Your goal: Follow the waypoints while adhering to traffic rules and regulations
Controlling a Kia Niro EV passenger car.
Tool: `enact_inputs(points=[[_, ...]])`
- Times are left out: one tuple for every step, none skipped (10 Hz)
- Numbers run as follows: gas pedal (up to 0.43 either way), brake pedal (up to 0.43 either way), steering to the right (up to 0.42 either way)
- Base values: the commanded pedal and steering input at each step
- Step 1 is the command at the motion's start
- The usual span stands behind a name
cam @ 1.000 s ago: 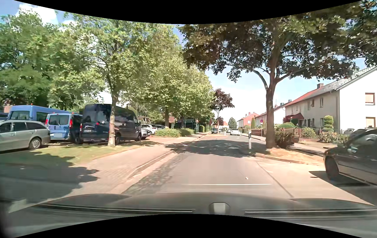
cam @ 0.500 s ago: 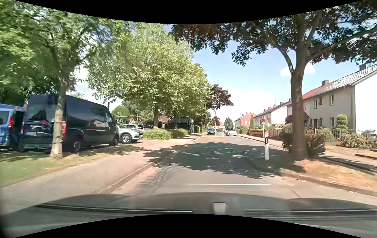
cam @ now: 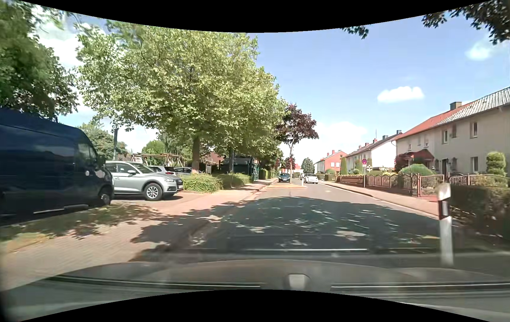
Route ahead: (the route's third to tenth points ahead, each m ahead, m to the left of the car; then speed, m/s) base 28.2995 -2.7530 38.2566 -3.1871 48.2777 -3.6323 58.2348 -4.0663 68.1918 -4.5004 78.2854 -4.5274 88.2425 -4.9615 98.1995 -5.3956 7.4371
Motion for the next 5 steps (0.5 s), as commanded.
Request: enact_inputs(points=[[0.138, 0.006, 0.025], [0.138, 0.006, 0.036], [0.118, 0.006, 0.057], [0.118, 0.006, 0.075], [0.118, 0.012, 0.086]])
